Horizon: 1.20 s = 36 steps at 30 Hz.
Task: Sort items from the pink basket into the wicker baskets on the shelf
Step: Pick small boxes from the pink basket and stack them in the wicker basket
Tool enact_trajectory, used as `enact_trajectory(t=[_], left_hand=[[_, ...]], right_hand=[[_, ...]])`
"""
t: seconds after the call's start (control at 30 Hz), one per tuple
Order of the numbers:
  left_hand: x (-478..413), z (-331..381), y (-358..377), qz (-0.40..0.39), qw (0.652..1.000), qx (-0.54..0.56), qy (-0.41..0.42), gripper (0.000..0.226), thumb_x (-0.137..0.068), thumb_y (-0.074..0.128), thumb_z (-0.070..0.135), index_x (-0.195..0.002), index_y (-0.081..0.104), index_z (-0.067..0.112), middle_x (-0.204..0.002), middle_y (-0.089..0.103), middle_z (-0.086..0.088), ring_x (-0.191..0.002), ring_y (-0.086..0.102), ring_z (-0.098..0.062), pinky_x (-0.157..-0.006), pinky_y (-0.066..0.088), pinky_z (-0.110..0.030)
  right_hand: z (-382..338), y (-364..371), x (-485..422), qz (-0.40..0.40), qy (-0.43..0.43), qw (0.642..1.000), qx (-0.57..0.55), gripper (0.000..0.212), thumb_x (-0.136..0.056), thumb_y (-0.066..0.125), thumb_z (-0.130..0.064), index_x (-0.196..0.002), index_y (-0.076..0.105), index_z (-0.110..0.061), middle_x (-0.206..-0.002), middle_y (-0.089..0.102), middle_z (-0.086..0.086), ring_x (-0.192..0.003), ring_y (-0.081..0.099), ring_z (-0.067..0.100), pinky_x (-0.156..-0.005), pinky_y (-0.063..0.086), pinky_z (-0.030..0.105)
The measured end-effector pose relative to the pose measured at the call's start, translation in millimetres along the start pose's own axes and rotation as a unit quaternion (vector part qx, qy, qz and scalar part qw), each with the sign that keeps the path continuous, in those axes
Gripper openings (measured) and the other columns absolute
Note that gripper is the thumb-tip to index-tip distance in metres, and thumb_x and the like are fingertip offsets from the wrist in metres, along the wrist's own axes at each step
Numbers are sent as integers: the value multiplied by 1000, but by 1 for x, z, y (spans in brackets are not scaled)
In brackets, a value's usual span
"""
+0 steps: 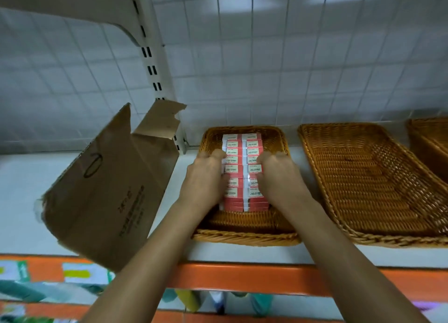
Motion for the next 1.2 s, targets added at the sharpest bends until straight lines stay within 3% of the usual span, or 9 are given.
enact_trajectory(t=[0.13, 0.33, 0.6, 1.0, 1.2], left_hand=[[1, -3, 2, 8, 1000, -4, -2, 39, -93, 56, 28, -130, 47, 19, -119, 63, -6, -105, 59, -25, -83, 46, -33], [1, -4, 1, 25, 999, -20, -11, 39, -93, 57, 33, -129, 48, 20, -118, 64, -5, -102, 61, -24, -82, 49, -32], [2, -6, 2, 38, 998, -43, -5, 20, -93, 57, 32, -107, 54, 18, -108, 66, -5, -94, 61, -23, -70, 43, -27], [6, 1, 1, 45, 997, -53, 38, 24, -97, 48, 26, -120, 55, 20, -110, 67, -6, -94, 63, -25, -77, 52, -34], [7, 2, -3, 38, 997, -64, 35, 19, -96, 51, 24, -112, 62, 21, -109, 66, -6, -95, 62, -25, -75, 51, -31]], right_hand=[[4, 2, -3, 25, 3, 1000, 3, 39, -92, 58, -18, -129, 48, -11, -119, 56, 11, -106, 56, 25, -86, 49, 32], [5, 6, -3, 35, -7, 999, 4, 35, -93, 57, -19, -126, 47, -10, -114, 61, 10, -99, 61, 26, -81, 52, 33], [6, 6, -3, 36, -3, 999, 0, 31, -94, 56, -19, -121, 45, -8, -113, 61, 12, -98, 62, 28, -79, 53, 34], [6, 6, -3, 31, -15, 999, -1, 27, -94, 54, -19, -118, 46, -11, -105, 62, 9, -88, 62, 23, -75, 55, 34], [5, 1, -2, 39, -20, 999, 16, 21, -94, 53, -14, -115, 50, -13, -100, 63, 8, -85, 61, 23, -72, 55, 34]])
Point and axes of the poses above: each hand's wrist, its own x-axis away from the middle knuckle, its own y-axis out of the palm, z = x × y, the point moved 7 cm from there along -x, towards the middle knuckle
